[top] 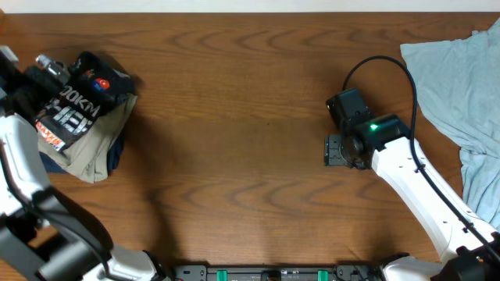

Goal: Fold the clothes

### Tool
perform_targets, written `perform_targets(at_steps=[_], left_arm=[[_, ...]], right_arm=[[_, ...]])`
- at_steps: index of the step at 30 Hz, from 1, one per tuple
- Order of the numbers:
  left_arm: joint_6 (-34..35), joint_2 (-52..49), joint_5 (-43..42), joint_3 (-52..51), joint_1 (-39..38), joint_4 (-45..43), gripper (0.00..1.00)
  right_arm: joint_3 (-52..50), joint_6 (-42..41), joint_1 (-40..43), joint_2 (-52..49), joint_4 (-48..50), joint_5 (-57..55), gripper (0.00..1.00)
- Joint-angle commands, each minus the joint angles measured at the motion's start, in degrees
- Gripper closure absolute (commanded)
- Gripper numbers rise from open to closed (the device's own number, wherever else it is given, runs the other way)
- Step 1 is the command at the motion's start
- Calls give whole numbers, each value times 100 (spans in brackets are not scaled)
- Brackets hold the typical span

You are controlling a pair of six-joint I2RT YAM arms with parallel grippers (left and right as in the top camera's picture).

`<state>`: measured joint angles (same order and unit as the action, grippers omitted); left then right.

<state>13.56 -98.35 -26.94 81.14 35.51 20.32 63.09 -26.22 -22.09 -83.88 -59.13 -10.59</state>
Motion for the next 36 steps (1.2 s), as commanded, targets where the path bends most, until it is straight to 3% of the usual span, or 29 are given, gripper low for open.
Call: perform_targets(at_steps=[1, 6, 9, 16, 23, 29, 36], left_arm=[[-9, 382, -352, 125, -210, 188, 2], [116, 492, -354, 122, -562, 809, 2], [85, 487, -352, 101, -953, 1386, 2], [-326, 426, -337, 2, -2455, 2363, 2], [-466, 402, 1360, 2, -4146, 3611, 2], [-603, 402, 2044, 2, -4942, 5073, 2], [-577, 562, 2055, -70, -4983, 6172, 2]], right_arm=[[-9, 59, 120, 63, 11, -122, 27], [-9, 57, 120, 63, 7, -120, 27], [-9, 55, 122, 63, 87, 17, 20], [-9, 59, 306, 63, 811, 1565, 9], [-9, 540, 901, 63, 938, 2297, 1], [-9, 879, 1746, 63, 175, 2758, 1], [-9, 1150, 1932, 63, -1032, 2291, 1]])
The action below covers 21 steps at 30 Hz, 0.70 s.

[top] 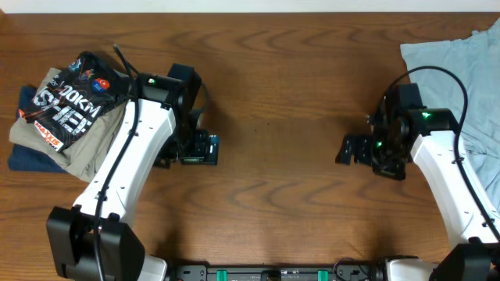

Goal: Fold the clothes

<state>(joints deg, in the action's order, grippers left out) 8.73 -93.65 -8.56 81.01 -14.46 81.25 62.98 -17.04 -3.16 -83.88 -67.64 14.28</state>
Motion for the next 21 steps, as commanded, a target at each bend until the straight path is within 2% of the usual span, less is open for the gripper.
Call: perform_targets(at_steps=[1, 6, 10, 13, 14, 17, 21], left_arm=[[-63, 190, 212, -103, 2, 76, 2], [166, 1102, 221, -531, -11, -127, 2], [247, 2380, 216, -1209, -15, -863, 2], [221, 3930, 227, -2124, -111, -1871, 2], [234, 4426, 293, -2400, -155, -2111, 2], [229, 5842, 509, -3128, -201, -2568, 2], [232, 7377, 625, -3565, -201, -2935, 2]], right_arm=[[0, 229, 28, 70, -282, -254, 4], [-61, 188, -114, 367, -448, -356, 11], [-470, -203, -407, 1279, 208, -743, 12], [-975, -579, -826, 2367, 852, -1401, 7], [-1134, -732, -973, 2706, 994, -1714, 1], [-1561, -929, -1314, 3698, 1423, -2446, 1], [-1751, -927, -1373, 4640, 1504, -2457, 1]])
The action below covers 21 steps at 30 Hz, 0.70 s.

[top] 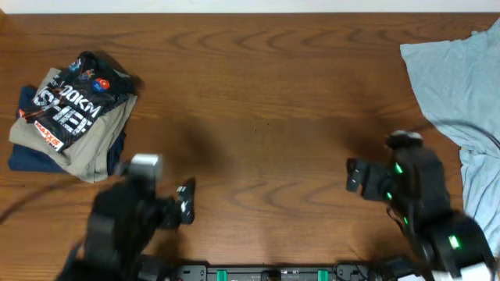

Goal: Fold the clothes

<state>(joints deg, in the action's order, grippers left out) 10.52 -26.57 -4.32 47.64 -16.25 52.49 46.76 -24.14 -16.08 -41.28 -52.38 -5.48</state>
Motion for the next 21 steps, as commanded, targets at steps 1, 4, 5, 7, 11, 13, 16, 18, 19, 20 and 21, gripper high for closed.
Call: perform_targets(at_steps=[1, 4, 5, 7, 11, 13, 16, 18, 19, 20, 21], left_arm=[[52, 879, 201, -227, -22, 11, 2], [52, 1534, 201, -227, -22, 157, 2], [50, 1733, 201, -227, -22, 166, 2], [52, 1947, 201, -227, -22, 166, 2], [52, 2072, 201, -227, -22, 166, 2], [50, 2072, 201, -227, -22, 166, 2], [52, 2072, 201, -227, -22, 166, 2], [52, 2072, 201, -227, -22, 168, 2], [52, 2072, 201, -227, -22, 166, 2], [52, 2072, 201, -227, -22, 166, 2], [52, 2072, 201, -227, -22, 166, 2]], right_arm=[[-129, -216, -81, 527, -70, -481, 1], [-129, -216, -81, 898, -149, -481, 1], [-129, -216, -81, 988, -146, -481, 1], [-129, -216, -81, 1064, -149, -481, 1], [-131, -216, -81, 1051, -166, -481, 1], [-131, -216, -81, 1051, -173, -481, 1], [-131, -216, -81, 1051, -199, -481, 1], [-131, -216, -81, 1051, -256, -481, 1], [-131, -216, -81, 1051, -297, -481, 1], [-131, -216, -81, 1051, -328, -481, 1], [-131, -216, -81, 1051, -365, -479, 1]])
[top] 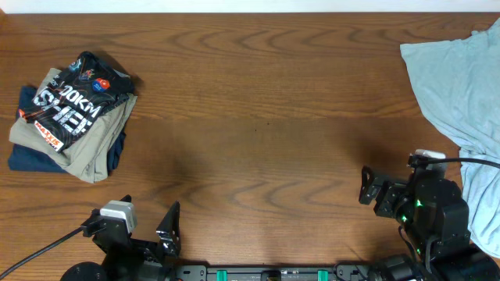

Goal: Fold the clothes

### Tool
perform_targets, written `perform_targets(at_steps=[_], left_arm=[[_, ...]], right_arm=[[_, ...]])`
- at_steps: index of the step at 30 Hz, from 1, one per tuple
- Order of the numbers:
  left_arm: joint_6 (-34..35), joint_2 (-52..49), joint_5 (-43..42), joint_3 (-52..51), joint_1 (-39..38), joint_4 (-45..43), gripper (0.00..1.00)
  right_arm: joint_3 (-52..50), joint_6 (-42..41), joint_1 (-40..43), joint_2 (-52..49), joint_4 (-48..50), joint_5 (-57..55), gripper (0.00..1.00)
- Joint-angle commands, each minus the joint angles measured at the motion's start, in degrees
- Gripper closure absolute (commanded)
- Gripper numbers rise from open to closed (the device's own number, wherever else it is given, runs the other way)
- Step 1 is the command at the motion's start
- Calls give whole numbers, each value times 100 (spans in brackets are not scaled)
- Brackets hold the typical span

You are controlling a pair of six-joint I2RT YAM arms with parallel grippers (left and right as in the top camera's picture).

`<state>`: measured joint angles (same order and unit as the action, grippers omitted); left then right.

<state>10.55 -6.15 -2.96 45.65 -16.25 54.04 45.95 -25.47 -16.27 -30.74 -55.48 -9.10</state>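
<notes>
A stack of folded clothes (70, 117) lies at the left of the table: a black printed shirt on top, then a beige garment, then a dark blue one. An unfolded light blue garment (453, 86) lies crumpled at the right edge and runs out of view. My left gripper (168, 226) is drawn back to the front edge at the lower left; its fingers are too foreshortened to read. My right gripper (366, 187) sits low at the front right, open and holding nothing, just left of the blue garment's lower part.
The brown wooden table (258, 133) stretches between the two piles. A black mounting bar with green clips (273, 275) runs along the front edge between the arm bases.
Both arms have drawn further back toward the front edge. The left gripper is lower and further left, the right one slightly lower and to the right. The clothes have not moved.
First the left arm was over the folded stack at the far left and the right gripper hovered mid-right. Then the left gripper stood beside the stack, holding nothing. After that both arms were nearer the front edge, where they now sit.
</notes>
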Motion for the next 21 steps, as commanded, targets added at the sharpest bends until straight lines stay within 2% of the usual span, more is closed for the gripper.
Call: perform_targets(at_steps=[1, 10, 15, 21], left_arm=[[48, 31, 66, -28, -22, 11, 2], [50, 31, 66, -28, -22, 13, 2], [48, 31, 66, -28, -22, 11, 2], [50, 31, 66, -28, -22, 11, 2]], right_arm=[[-50, -83, -61, -2, -92, -118, 1], [-76, -83, -22, 367, -306, -116, 1], [-94, -76, 387, 649, -562, -118, 1], [-699, -61, 866, 1366, -155, -96, 1]])
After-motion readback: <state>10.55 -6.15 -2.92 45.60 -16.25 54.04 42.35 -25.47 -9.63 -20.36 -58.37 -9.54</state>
